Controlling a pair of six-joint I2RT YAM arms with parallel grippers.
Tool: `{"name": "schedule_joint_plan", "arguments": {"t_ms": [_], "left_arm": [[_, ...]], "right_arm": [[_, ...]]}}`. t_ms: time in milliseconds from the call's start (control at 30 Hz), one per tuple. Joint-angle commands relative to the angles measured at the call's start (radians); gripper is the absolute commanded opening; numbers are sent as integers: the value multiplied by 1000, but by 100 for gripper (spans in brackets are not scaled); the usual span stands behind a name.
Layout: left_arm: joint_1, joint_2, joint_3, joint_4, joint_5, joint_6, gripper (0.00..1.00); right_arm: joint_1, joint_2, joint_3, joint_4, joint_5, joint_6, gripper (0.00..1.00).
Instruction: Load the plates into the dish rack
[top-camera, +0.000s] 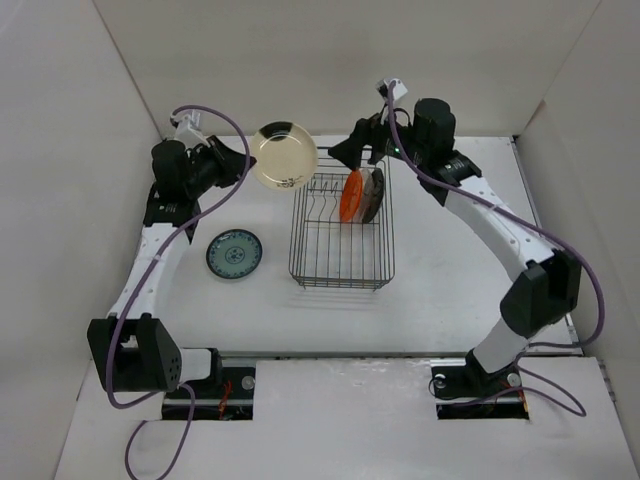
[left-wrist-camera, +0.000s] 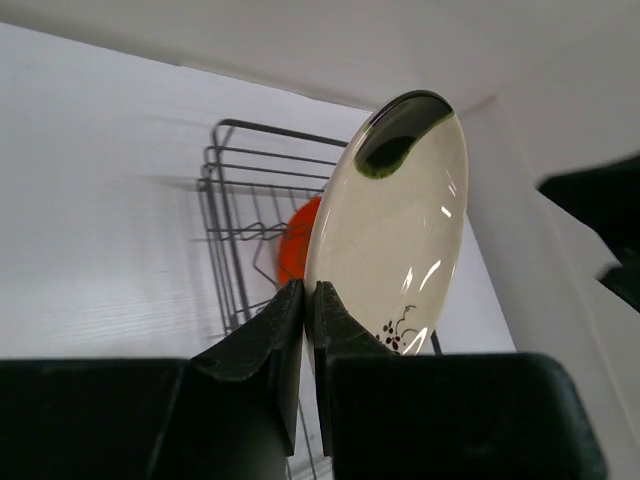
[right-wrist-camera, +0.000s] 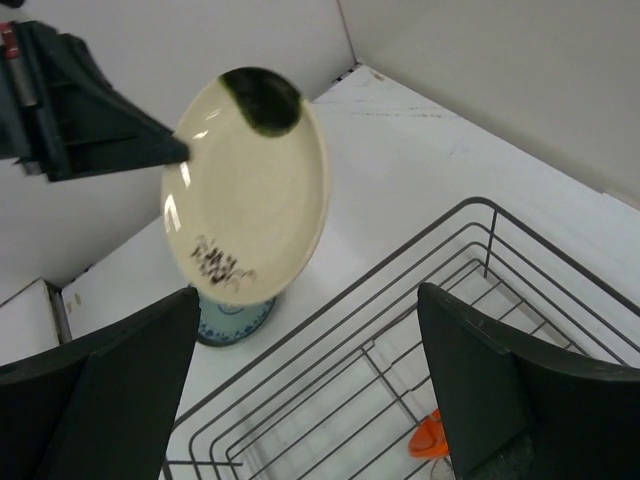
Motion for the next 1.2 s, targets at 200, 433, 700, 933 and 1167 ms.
{"name": "schedule_joint_plan", "arguments": {"t_ms": [200,433,700,933,1167], "left_arm": [[-24,-49,-70,315,316,-155,0],[-24,-8,-84,395,348,-200,0],[8,12,16,-48,-68,-89,100],[19,119,176,-396,-506,-59,100],[28,184,227,-505,-644,-78,100]], "right_arm": [[13,143,129,91,-128,81,92],[79,194,159,111,-177,151,31],[142,94,179,-97,521,174,0],[186,248,461,-682,1233,272,0],[205,289,431,-806,1326,386,0]]}}
